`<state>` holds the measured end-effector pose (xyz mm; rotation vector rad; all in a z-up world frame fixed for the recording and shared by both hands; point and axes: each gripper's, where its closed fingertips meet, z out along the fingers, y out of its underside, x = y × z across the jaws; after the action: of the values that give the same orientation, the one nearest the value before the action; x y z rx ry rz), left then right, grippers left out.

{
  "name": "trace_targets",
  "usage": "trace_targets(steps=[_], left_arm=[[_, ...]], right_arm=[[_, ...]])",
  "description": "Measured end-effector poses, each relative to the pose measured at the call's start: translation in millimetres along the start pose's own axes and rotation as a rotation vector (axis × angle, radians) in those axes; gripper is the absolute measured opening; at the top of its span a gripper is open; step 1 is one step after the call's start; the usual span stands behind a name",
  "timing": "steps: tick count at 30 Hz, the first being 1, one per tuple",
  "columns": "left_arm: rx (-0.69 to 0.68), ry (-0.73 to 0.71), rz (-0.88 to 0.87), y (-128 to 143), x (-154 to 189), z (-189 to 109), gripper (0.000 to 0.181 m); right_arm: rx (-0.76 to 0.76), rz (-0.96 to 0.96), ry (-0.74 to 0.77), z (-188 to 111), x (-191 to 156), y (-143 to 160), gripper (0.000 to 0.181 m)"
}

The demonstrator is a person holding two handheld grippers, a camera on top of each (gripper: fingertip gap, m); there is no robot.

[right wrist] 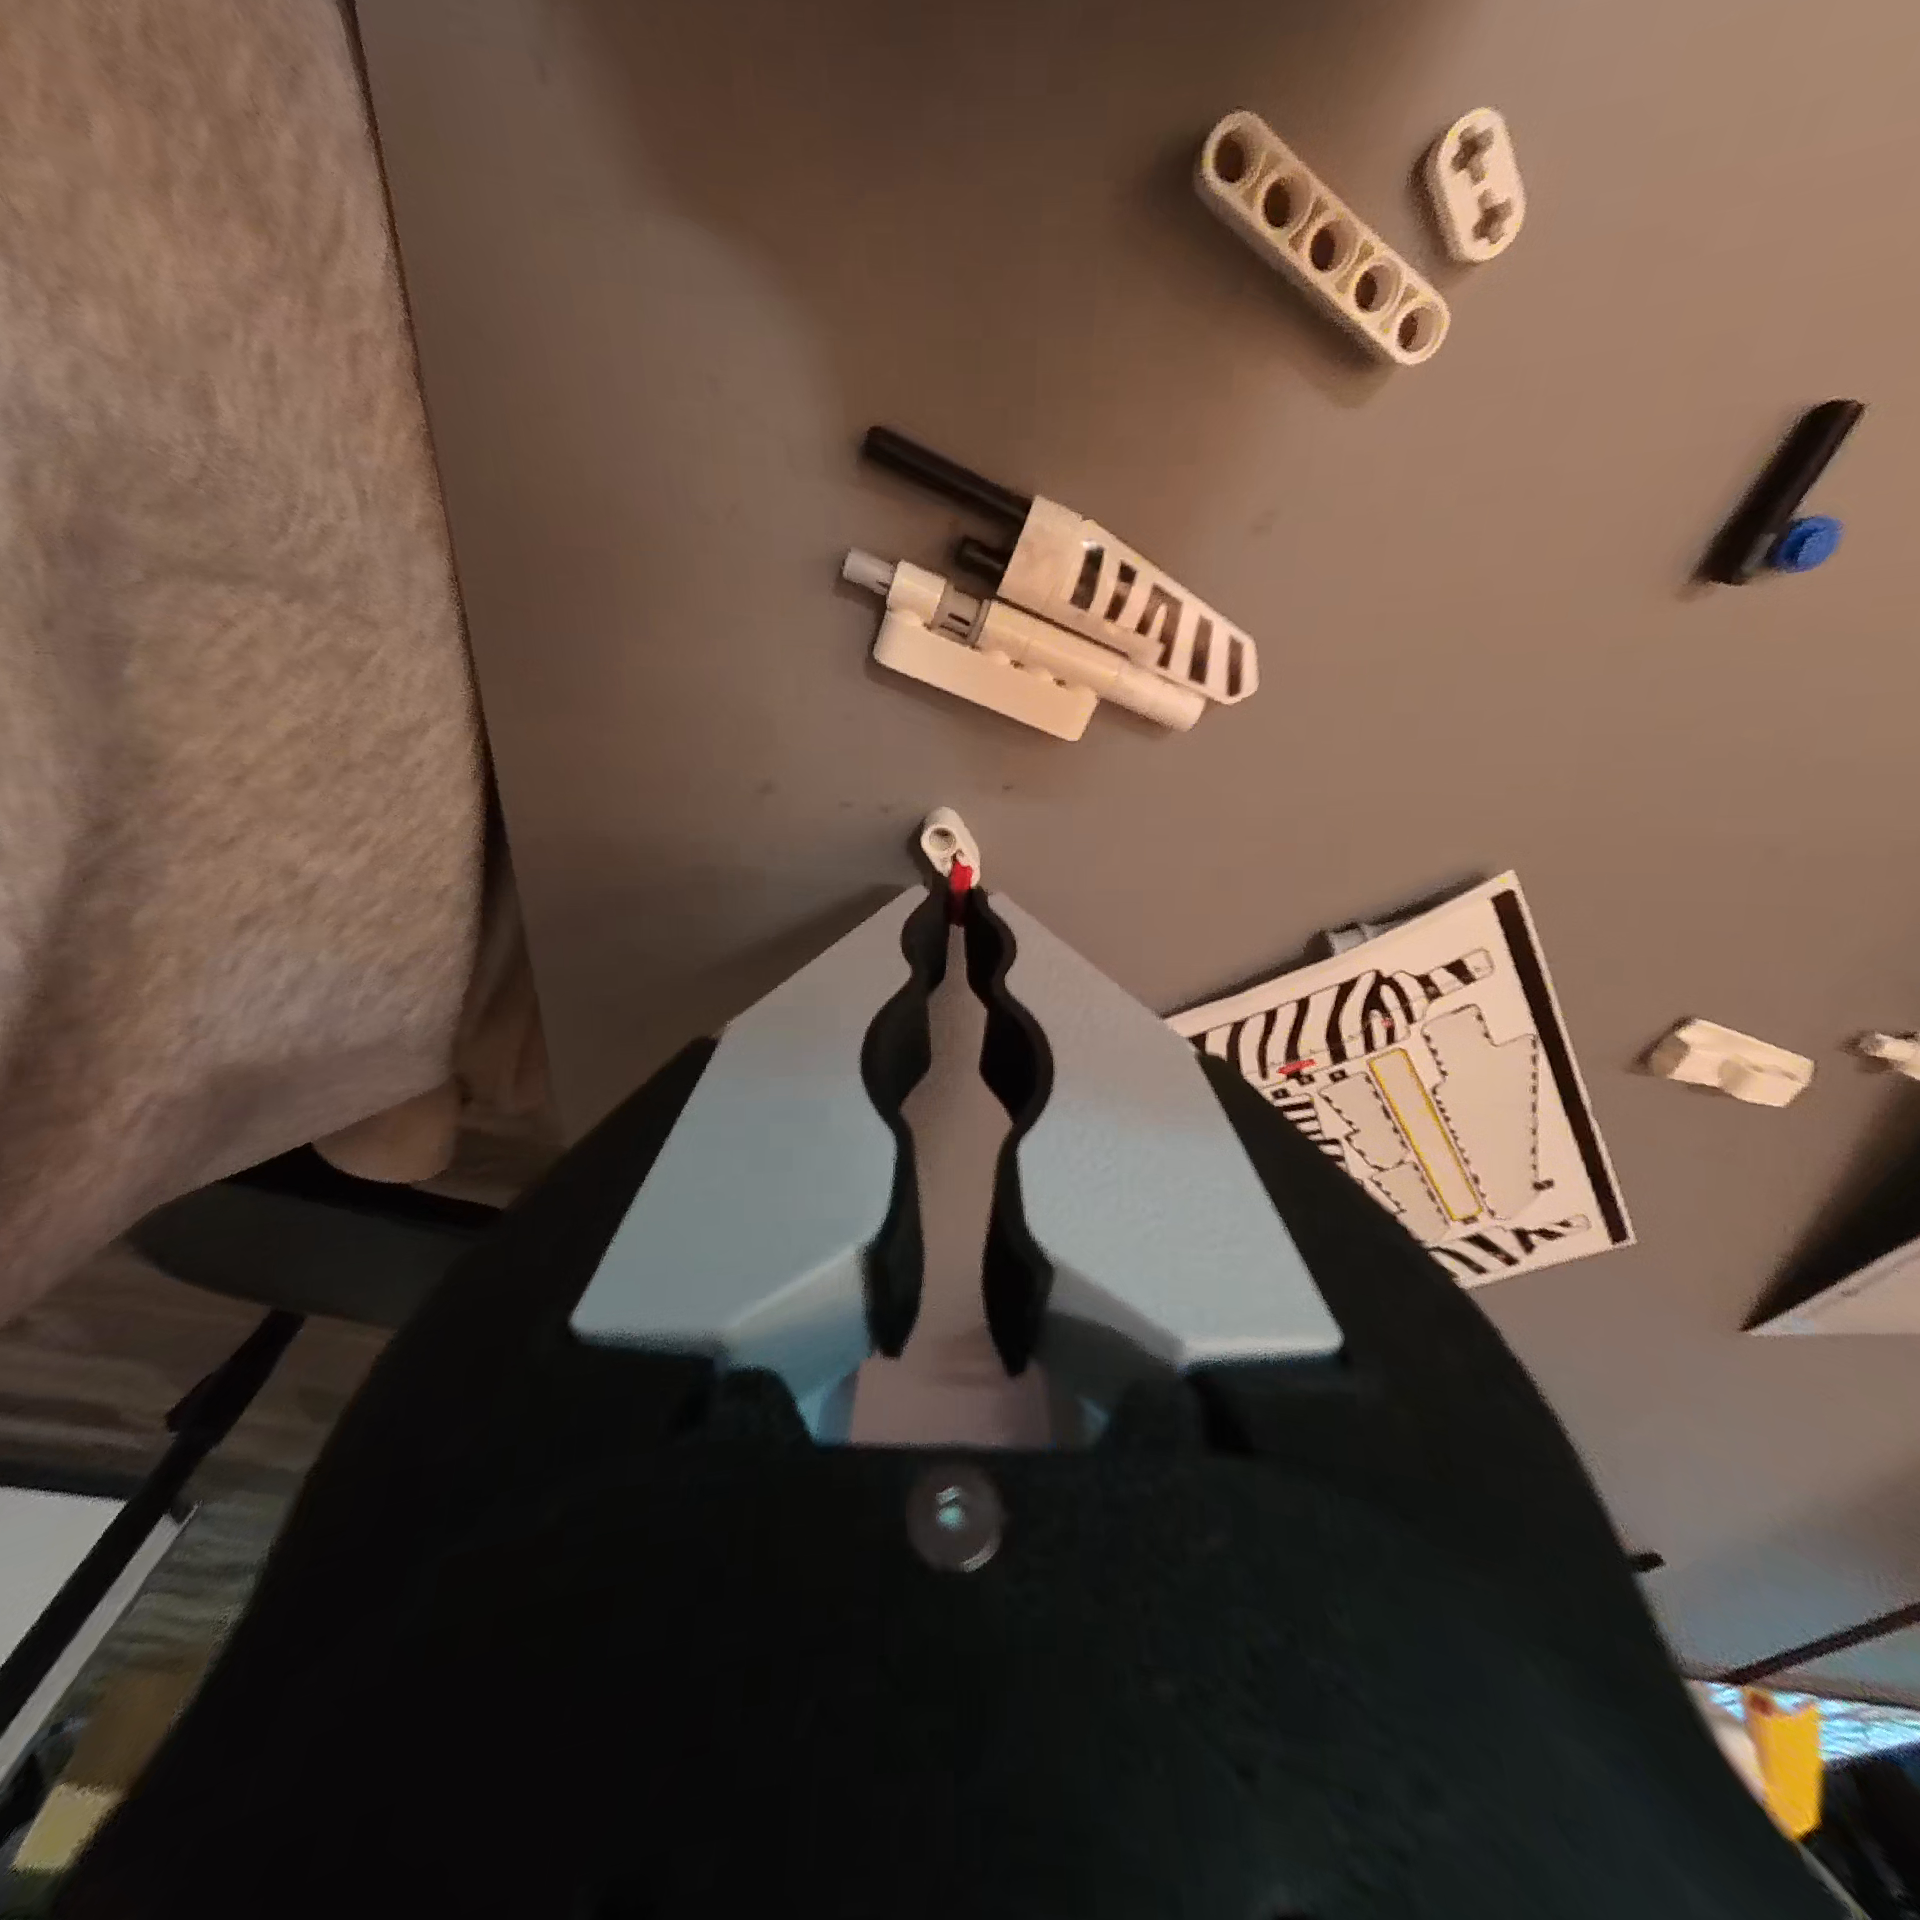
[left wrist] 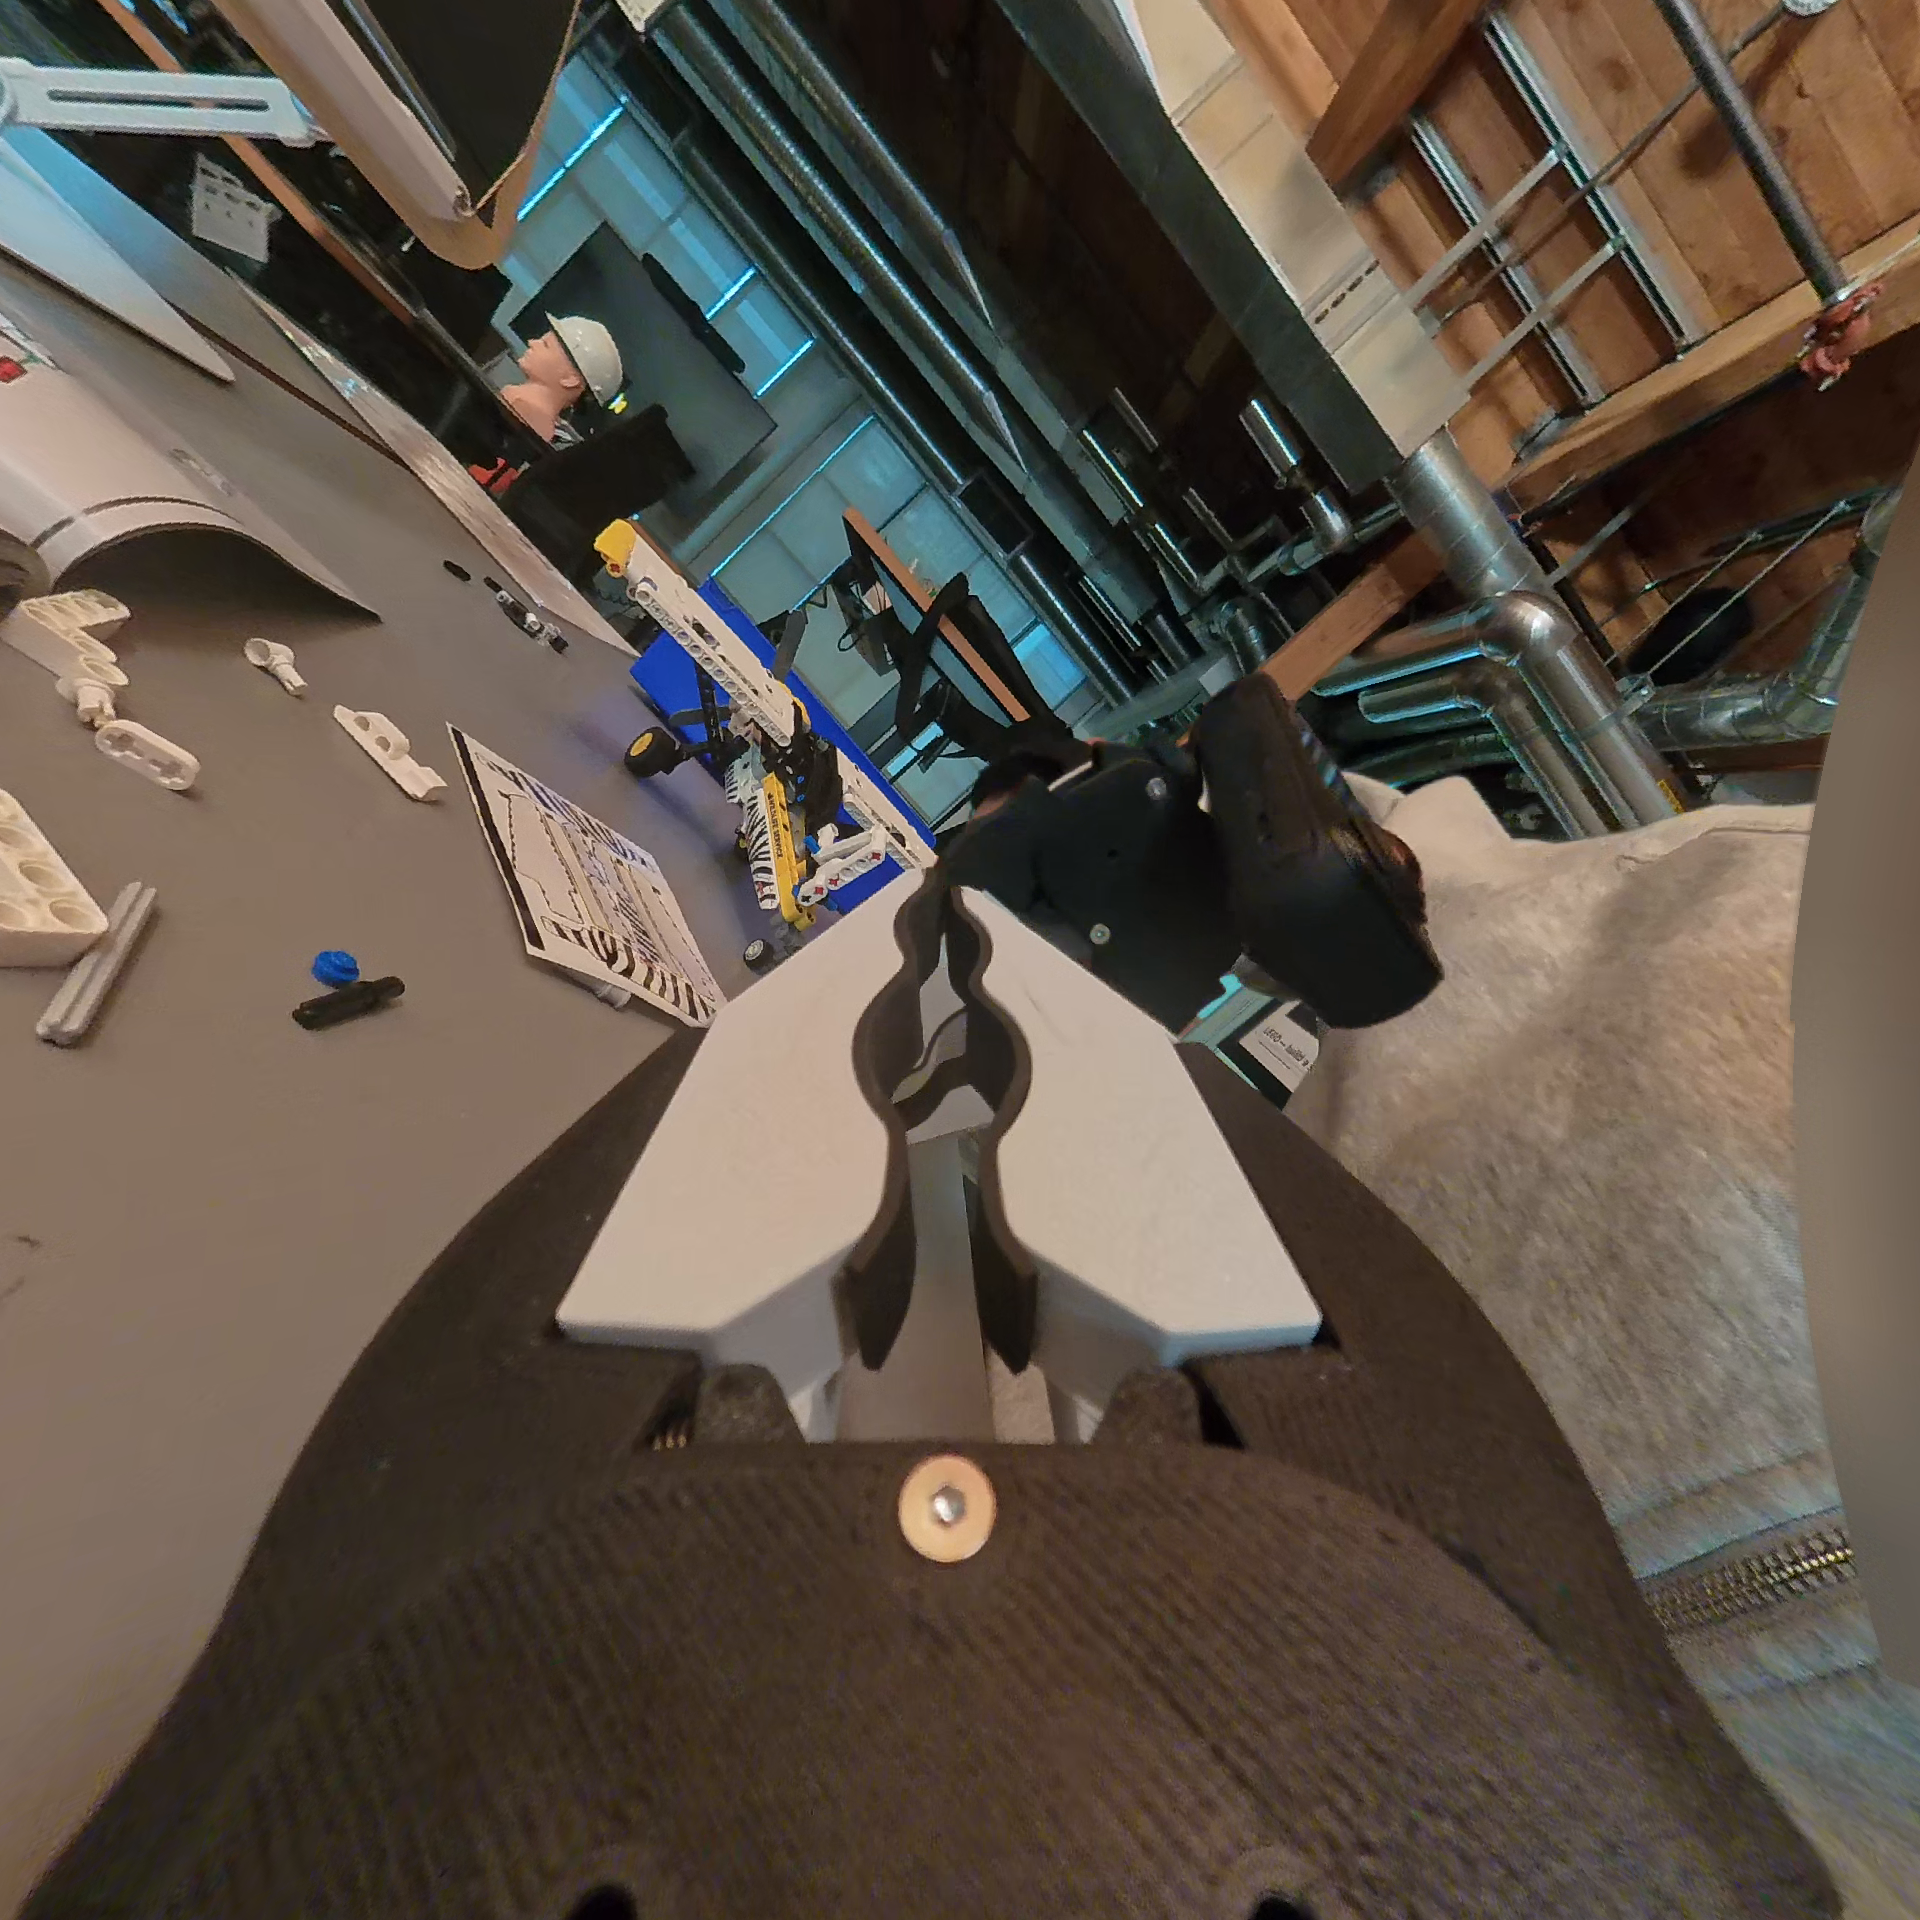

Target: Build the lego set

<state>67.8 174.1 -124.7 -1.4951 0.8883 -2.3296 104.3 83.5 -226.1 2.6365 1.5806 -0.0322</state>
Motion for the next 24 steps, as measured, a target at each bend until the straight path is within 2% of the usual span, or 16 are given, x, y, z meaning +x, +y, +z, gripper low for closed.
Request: trace_targets(steps=[8,16,18,24], left_arm=[[0.017,-0.005,-0.002,-2.8,-0.7,-1.5,0.000],[0.038,0.000,-0.012,-6.4,-0.6,-3.7,0.000],[0.041,0.005,-0.016,-7.0,-0.3,-3.9,0.000],[0.044,0.017,-0.026,-7.5,0.5,-4.2,0.000]], right_arm=[[-0.009,0.080,-0.143,1.1,0.7,-3.4,0.002],[0.000,0.034,-0.077,6.6,3.7,-6.4,0.000],[0.032,0.021,-0.042,6.2,4.2,-8.0,0.000],[0.234,0.165,-0.013,-8.6,6.7,-17.5,0.000]])
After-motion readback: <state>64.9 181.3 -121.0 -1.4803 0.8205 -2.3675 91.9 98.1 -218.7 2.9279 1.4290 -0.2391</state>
